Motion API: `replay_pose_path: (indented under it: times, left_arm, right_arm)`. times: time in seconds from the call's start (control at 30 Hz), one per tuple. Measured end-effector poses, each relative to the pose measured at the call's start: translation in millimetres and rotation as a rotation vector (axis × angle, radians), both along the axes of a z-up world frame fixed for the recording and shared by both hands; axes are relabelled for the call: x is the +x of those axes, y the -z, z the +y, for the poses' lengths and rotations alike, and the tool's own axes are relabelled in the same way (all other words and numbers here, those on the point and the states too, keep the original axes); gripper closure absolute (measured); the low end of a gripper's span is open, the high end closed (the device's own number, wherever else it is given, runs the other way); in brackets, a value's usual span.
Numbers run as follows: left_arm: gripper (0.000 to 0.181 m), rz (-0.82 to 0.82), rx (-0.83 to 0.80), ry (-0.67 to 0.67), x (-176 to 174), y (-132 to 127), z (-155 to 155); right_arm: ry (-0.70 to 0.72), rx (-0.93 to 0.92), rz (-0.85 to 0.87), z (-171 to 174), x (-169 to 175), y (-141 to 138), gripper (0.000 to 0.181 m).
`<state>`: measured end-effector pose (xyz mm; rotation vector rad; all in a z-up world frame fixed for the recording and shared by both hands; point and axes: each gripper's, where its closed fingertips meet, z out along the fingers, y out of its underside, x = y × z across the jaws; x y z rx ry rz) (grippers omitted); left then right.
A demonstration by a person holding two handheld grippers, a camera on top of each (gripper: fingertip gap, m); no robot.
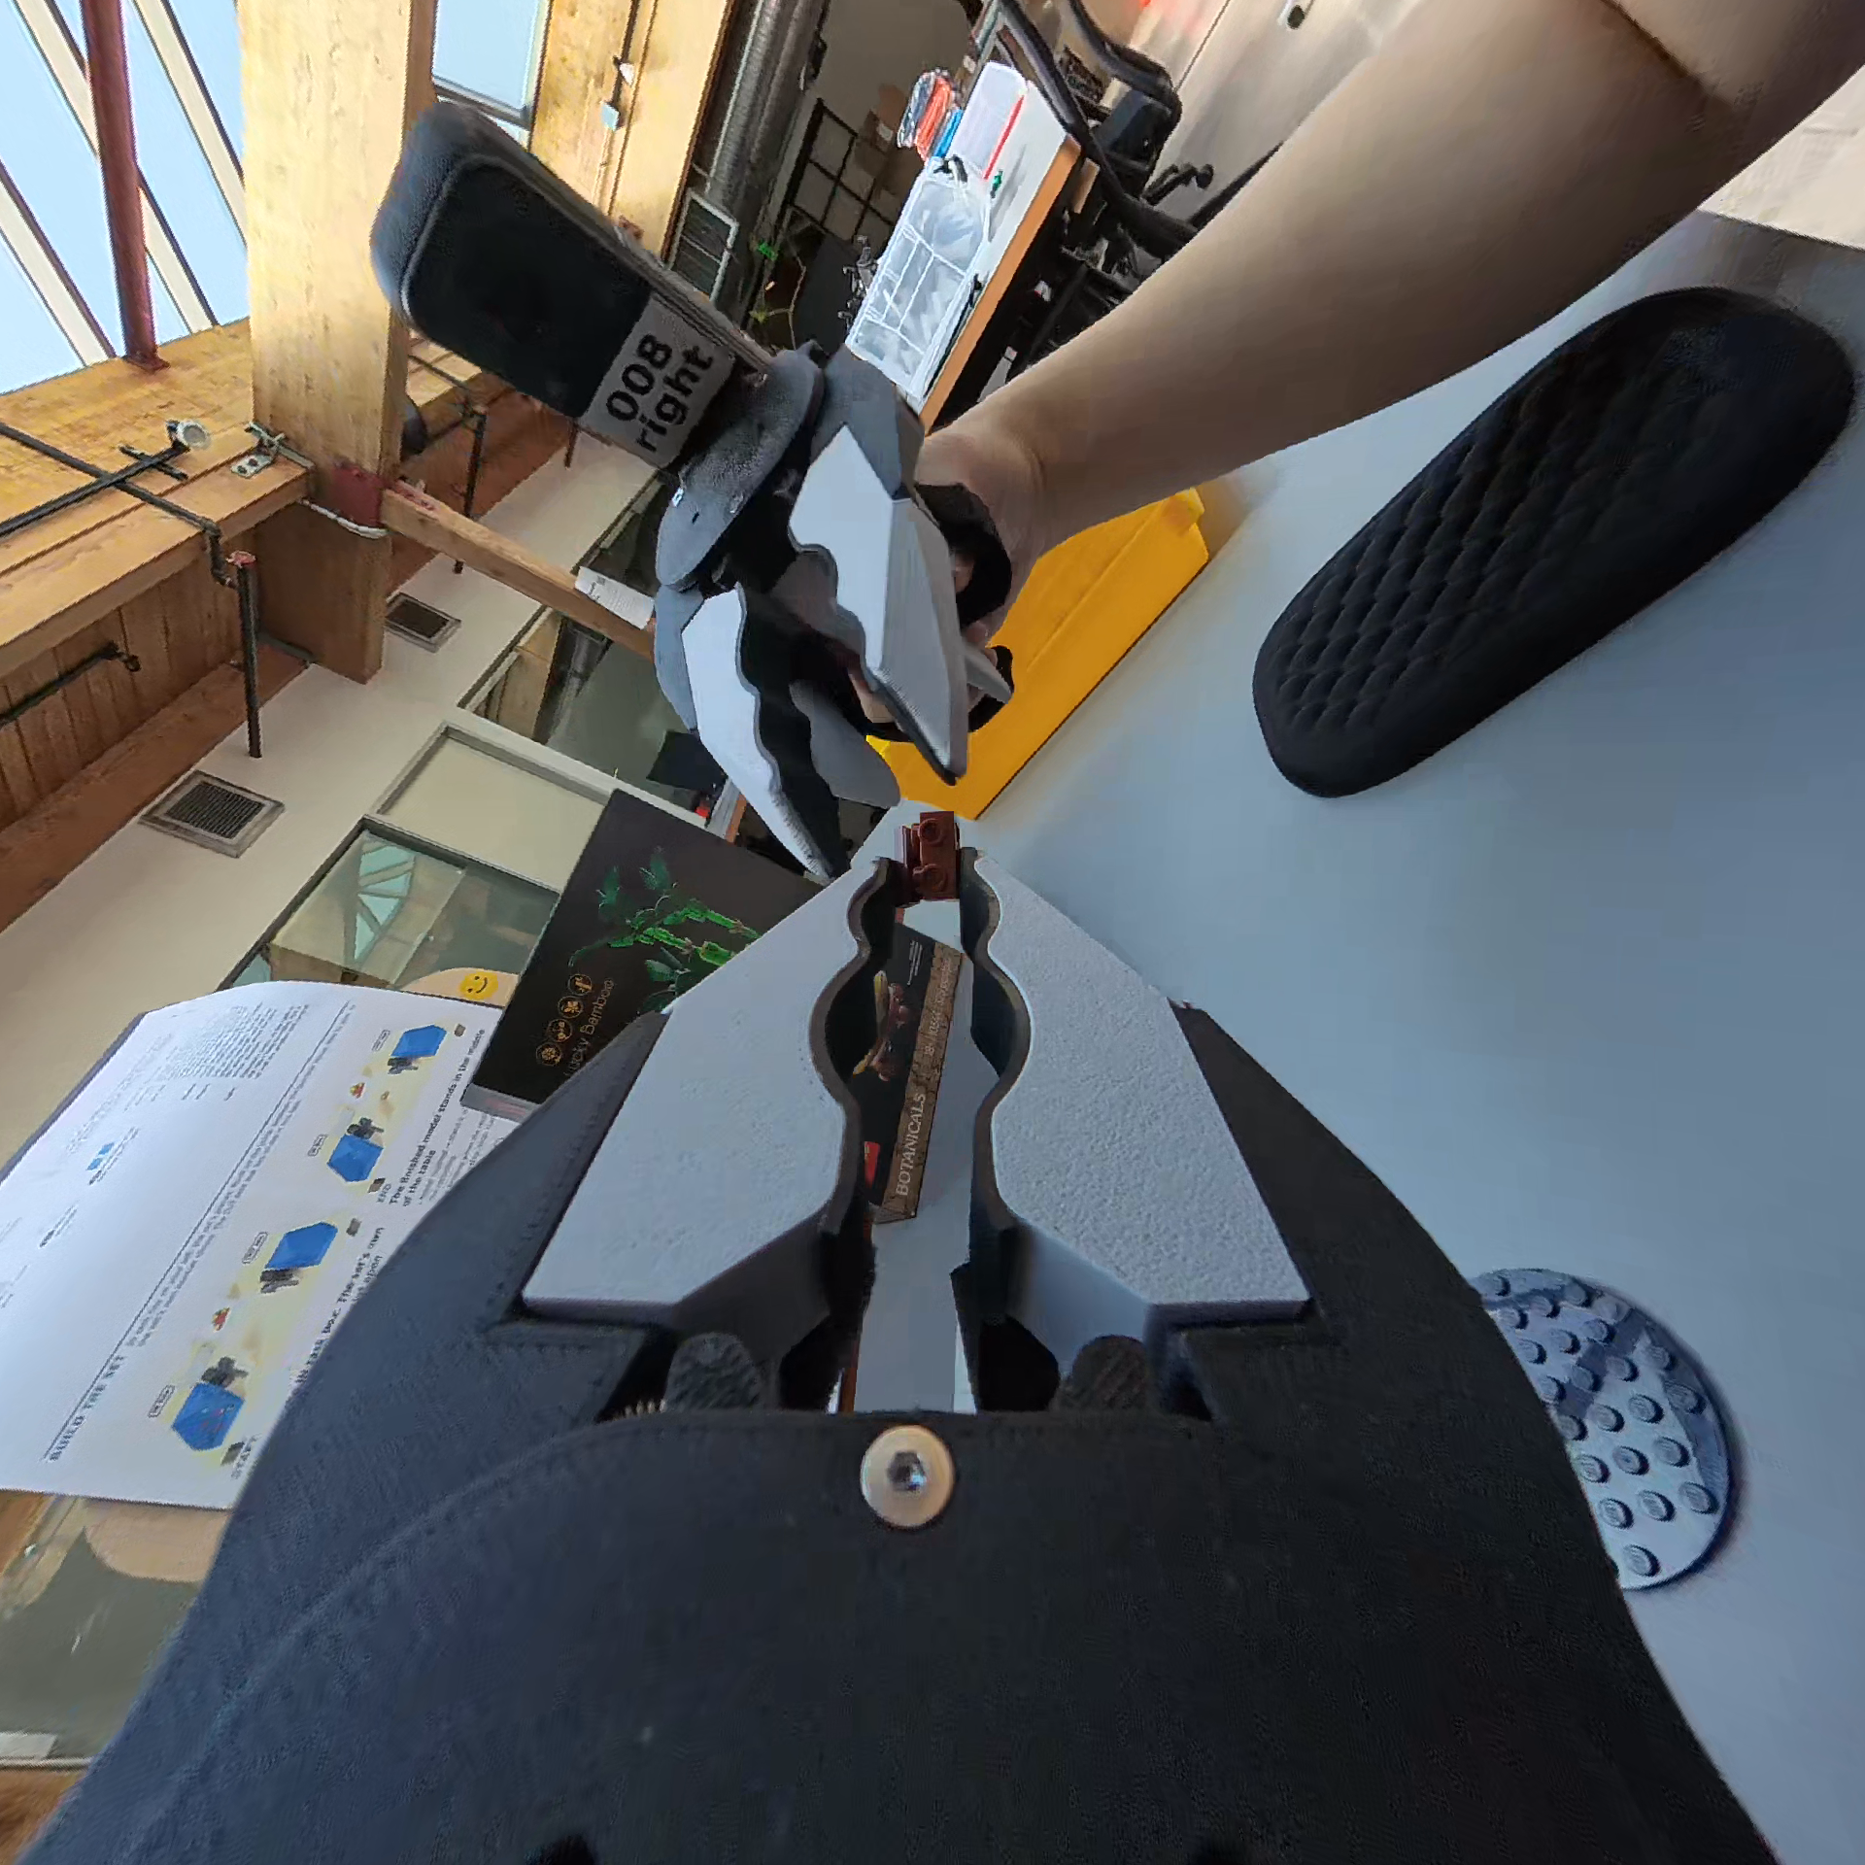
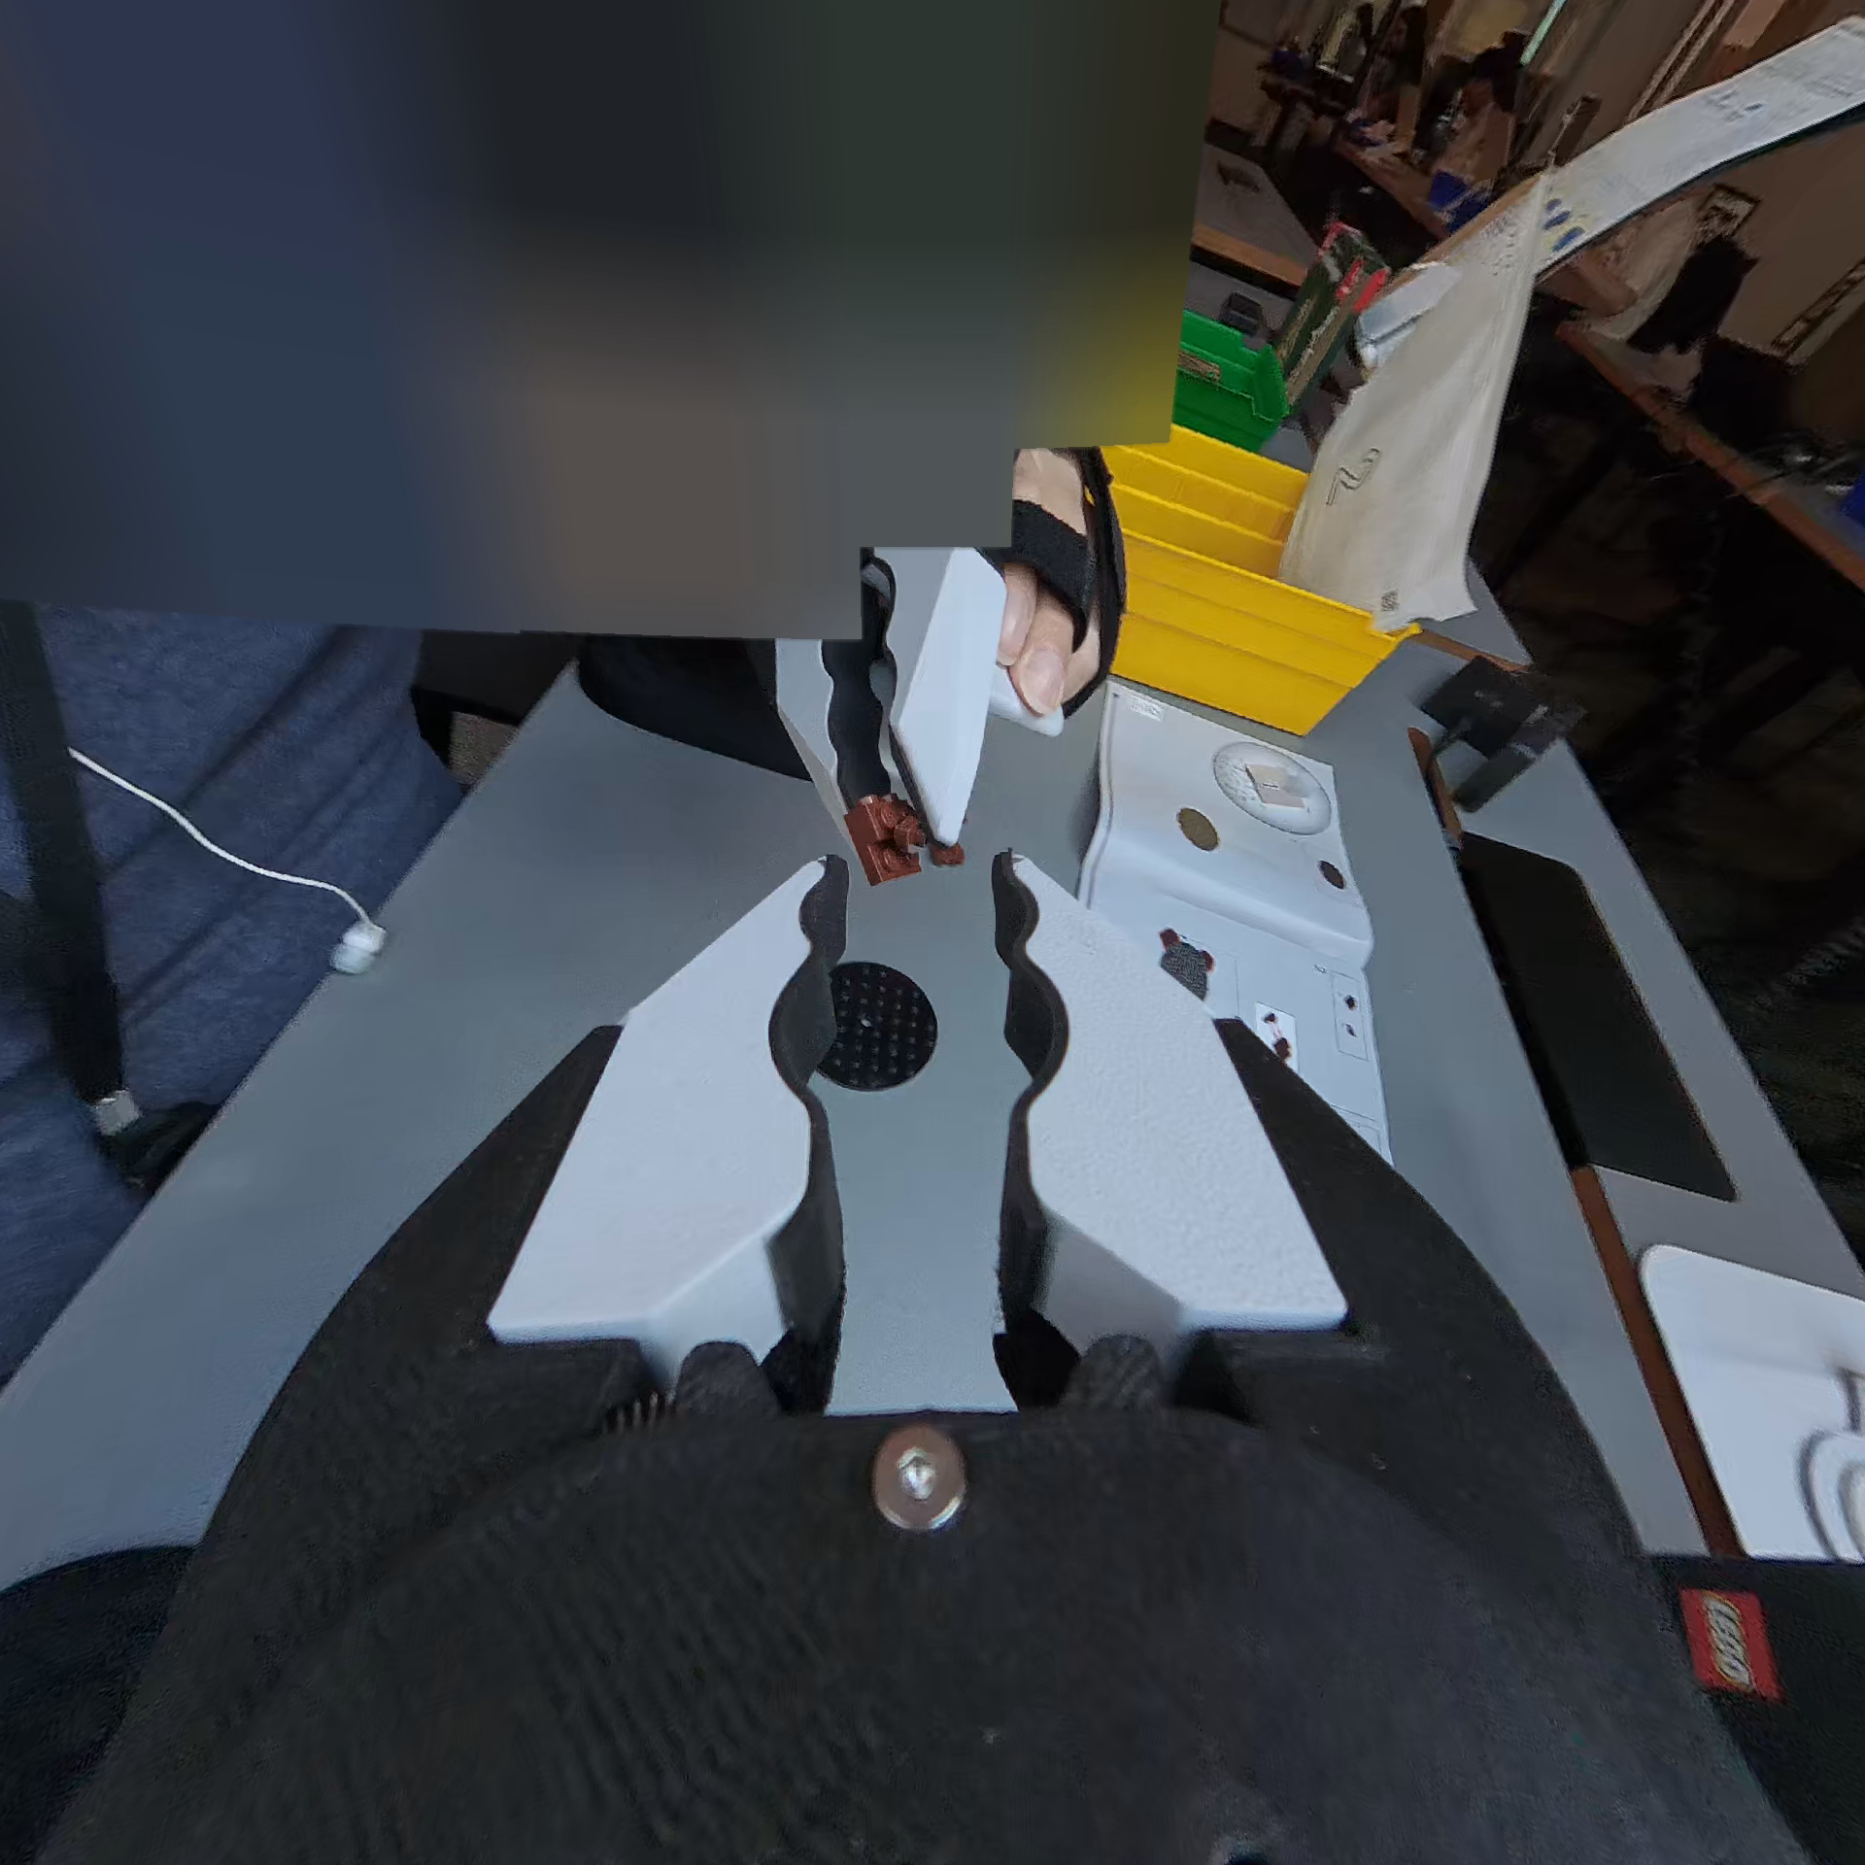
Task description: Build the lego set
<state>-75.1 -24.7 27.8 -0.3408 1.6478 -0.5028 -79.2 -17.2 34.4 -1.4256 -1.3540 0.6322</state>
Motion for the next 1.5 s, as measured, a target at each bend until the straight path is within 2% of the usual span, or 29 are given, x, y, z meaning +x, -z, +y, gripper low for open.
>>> replay_pose_path:
  times: [0.13,0.2,0.27,0.4,0.47,0.7,0.83,0.97,1.5]
  left_arm:
    - [0.172,-0.037,0.018,-0.051,-6,29,4]
    - [0.172,-0.052,0.015,-0.055,-8,39,2]
    - [0.172,-0.053,0.085,-0.081,-8,45,3]
    - [0.172,-0.101,0.134,-0.100,-12,46,6]
    - [0.172,-0.117,0.159,-0.112,-12,48,7]
    - [0.171,-0.168,0.225,-0.127,-11,44,4]
    - [0.172,-0.177,0.260,-0.128,-11,44,3]
    - [0.171,-0.192,0.275,-0.125,-12,43,1]
    - [0.171,-0.201,0.283,-0.125,-10,43,1]
  right_arm:
    - [0.156,0.235,0.038,-1,-7,11,0.160]
    - [0.175,0.284,0.002,-1,-14,28,0.160]
    - [0.181,0.289,-0.016,-1,-19,43,0.161]
    - [0.252,0.364,0.009,4,-16,47,0.165]
    - [0.272,0.425,-0.039,5,-13,49,0.169]
    - [0.301,0.600,-0.227,4,-16,59,0.166]
    - [0.337,0.733,-0.247,3,-16,52,0.173]
    - [0.363,0.785,-0.230,2,-16,44,0.169]
    - [0.350,0.837,-0.276,0,-18,48,0.178]
